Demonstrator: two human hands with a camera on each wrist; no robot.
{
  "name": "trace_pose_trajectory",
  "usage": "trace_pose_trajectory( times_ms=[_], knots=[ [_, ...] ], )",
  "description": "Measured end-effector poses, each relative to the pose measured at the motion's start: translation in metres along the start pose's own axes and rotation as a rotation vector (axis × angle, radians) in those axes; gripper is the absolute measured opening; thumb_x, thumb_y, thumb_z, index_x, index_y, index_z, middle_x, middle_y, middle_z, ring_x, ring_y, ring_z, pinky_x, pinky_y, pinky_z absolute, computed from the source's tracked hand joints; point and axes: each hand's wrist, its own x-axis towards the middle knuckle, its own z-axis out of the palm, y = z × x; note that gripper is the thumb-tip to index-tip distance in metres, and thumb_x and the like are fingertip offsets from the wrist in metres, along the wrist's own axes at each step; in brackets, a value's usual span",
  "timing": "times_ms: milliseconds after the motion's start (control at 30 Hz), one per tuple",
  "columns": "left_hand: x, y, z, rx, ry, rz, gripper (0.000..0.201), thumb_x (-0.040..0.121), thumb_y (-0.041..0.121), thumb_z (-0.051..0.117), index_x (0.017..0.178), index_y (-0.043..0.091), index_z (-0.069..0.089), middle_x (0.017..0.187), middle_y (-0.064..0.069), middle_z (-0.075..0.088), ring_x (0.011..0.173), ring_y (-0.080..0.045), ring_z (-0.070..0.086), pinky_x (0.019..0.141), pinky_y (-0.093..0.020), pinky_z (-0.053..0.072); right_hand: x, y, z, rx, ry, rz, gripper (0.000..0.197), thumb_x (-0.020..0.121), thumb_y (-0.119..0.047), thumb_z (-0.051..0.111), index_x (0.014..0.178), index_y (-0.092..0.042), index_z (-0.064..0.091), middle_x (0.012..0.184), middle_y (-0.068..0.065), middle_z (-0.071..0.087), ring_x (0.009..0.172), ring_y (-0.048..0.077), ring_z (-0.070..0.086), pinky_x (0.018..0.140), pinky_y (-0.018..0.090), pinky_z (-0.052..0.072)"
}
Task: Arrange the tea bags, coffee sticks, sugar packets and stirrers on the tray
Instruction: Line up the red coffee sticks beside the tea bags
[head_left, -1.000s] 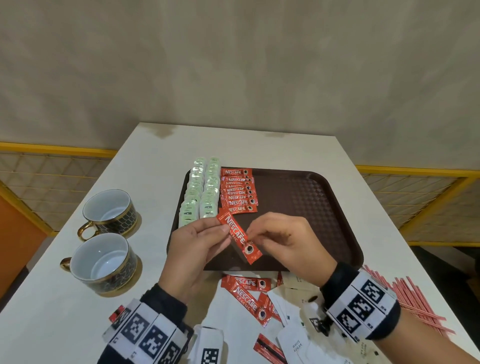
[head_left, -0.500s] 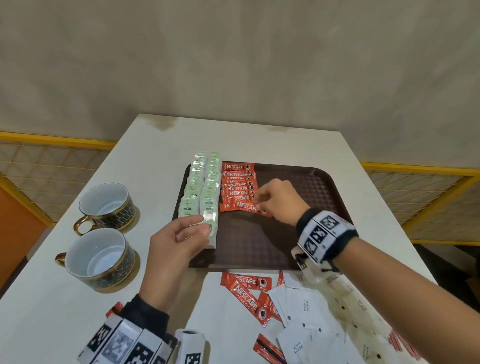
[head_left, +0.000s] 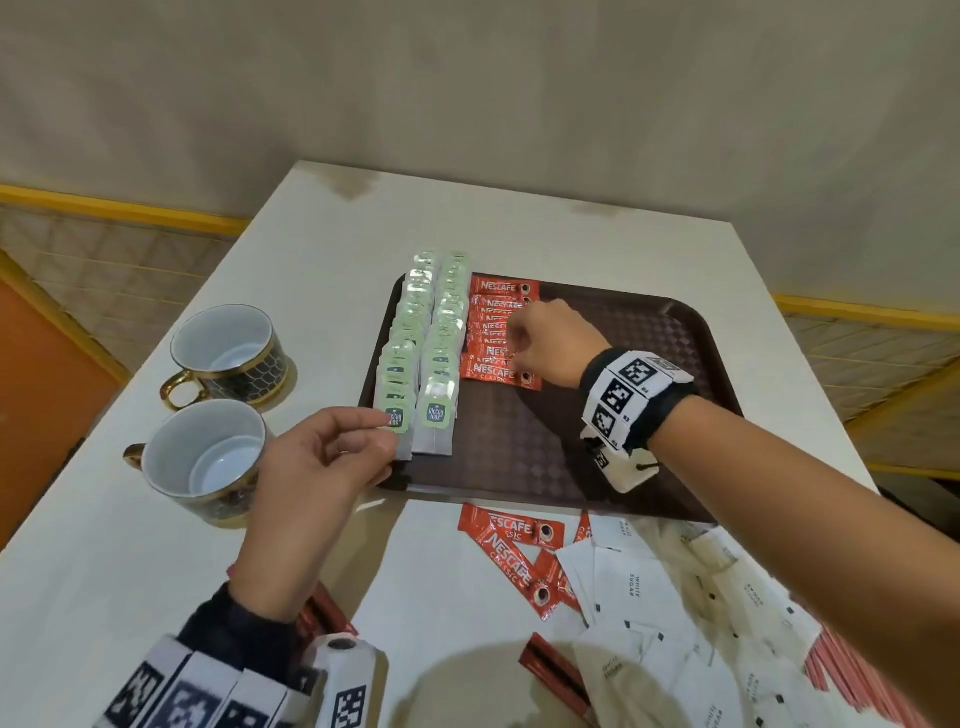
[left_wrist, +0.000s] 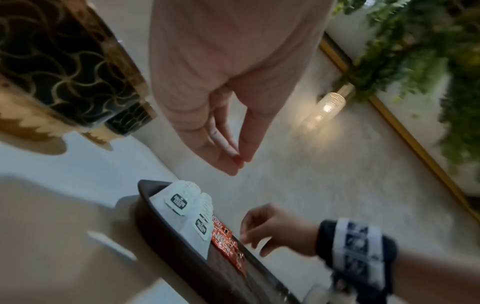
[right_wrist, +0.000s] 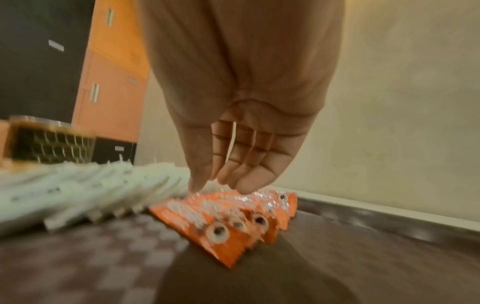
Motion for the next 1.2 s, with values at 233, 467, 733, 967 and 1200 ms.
trace_pose_trajectory(
  times_ms=[233, 467, 733, 967, 1200],
  knots=[
    [-0.015, -0.017, 0.046, 1.06, -0.565, 0.37, 0.009, 0.089, 0.022, 0.061, 0.094, 0.025, 0.067, 0.093, 0.011, 0.069, 0.087, -0.005, 0.063, 0.078, -0.022, 0.051, -0.108, -0.023, -0.012, 0.003, -0.298, -0.159, 0.013, 0.081, -0.025, 0.074, 0.072, -0.017, 0.069, 0.072, -0.005, 0.068, 0.068, 0.01, 0.064, 0.068, 0.029, 0.054],
    [-0.032, -0.04, 0.079, 1.561, -0.704, 0.643, 0.034, 0.097, 0.012, 0.046, 0.13, 0.015, 0.048, 0.129, -0.003, 0.051, 0.113, -0.023, 0.045, 0.093, -0.035, 0.046, -0.18, -0.021, 0.021, -0.294, -0.383, -0.228, 0.028, 0.085, -0.03, 0.066, 0.109, -0.017, 0.062, 0.104, -0.001, 0.053, 0.095, 0.019, 0.056, 0.068, 0.029, 0.041],
    [-0.047, -0.041, 0.077, 1.72, -0.613, 0.498, 0.03, 0.095, 0.004, 0.04, 0.124, 0.009, 0.041, 0.125, -0.012, 0.048, 0.112, -0.029, 0.048, 0.087, -0.033, 0.044, -0.196, -0.007, 0.022, -0.295, -0.304, -0.14, 0.045, 0.081, -0.051, 0.068, 0.109, -0.015, 0.063, 0.106, 0.0, 0.058, 0.101, 0.021, 0.053, 0.082, 0.036, 0.048],
    [-0.056, -0.054, 0.084, 1.84, -0.5, 0.487, 0.024, 0.101, 0.013, 0.028, 0.119, 0.007, 0.042, 0.119, -0.014, 0.054, 0.107, -0.029, 0.052, 0.084, -0.032, 0.043, -0.201, -0.03, 0.036, -0.452, -0.288, -0.224, 0.012, 0.092, -0.03, 0.054, 0.091, -0.018, 0.056, 0.09, -0.001, 0.047, 0.095, 0.021, 0.05, 0.073, 0.031, 0.031],
    [-0.047, -0.03, 0.052, 1.485, -0.537, 0.232, 0.016, 0.093, 0.01, 0.045, 0.107, 0.007, 0.051, 0.104, -0.013, 0.062, 0.093, -0.029, 0.058, 0.073, -0.031, 0.042, -0.191, -0.033, 0.039, -0.361, -0.24, -0.251, 0.012, 0.093, -0.023, 0.052, 0.085, -0.016, 0.056, 0.085, -0.001, 0.06, 0.083, 0.023, 0.057, 0.071, 0.033, 0.038]
  ],
)
